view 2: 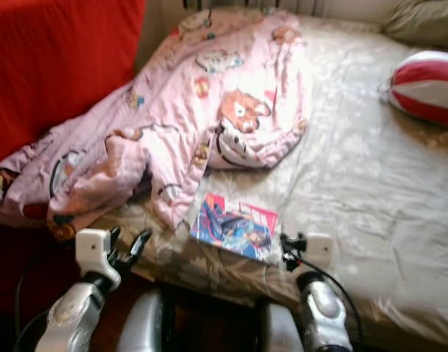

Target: Clean up the room

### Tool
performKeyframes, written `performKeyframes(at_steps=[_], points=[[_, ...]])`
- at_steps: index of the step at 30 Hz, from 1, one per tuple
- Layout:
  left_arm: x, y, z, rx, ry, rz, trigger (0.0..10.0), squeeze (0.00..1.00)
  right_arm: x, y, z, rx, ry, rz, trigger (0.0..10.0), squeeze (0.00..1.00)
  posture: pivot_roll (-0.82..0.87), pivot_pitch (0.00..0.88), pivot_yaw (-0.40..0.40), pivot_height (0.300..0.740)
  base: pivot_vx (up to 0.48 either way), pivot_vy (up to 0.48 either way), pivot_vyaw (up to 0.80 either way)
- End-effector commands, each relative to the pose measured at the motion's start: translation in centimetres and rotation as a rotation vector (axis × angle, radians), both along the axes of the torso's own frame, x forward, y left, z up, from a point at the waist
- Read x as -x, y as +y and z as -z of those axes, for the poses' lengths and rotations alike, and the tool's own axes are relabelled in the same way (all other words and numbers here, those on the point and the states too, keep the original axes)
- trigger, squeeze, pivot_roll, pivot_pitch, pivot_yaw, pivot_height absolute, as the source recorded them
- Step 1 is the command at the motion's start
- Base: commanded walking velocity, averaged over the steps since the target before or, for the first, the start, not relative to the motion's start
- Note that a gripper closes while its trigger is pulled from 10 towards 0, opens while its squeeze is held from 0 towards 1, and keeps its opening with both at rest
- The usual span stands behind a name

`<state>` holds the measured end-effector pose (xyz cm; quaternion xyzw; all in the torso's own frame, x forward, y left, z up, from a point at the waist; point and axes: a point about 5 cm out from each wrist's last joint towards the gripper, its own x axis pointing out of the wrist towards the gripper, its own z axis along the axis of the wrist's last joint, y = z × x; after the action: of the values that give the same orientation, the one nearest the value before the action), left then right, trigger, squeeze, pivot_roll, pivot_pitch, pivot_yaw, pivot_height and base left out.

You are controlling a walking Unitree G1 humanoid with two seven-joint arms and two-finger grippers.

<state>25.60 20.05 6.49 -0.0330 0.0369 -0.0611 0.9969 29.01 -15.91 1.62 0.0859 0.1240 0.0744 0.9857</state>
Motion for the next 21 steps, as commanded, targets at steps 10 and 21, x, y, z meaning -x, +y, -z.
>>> performKeyframes(at_steps=[10,21], points=[[1.1,-0.2,-1.0,0.004,0.004,0.010,10.0,0.00,-1.5,0.2,0.1,0.001,0.101,-0.005,10.0,1.00,0.20,0.350,0.077,0.578,0.000,0.000,0.00],[2.8,0.7,-1.2,-0.011,0.020,-0.027,10.0,0.00,-4.8,-1.0,-5.0,-0.127,-0.152,0.136,10.0,1.00,0.22,0.391,0.052,0.578,0.000,0.000,0.00]])
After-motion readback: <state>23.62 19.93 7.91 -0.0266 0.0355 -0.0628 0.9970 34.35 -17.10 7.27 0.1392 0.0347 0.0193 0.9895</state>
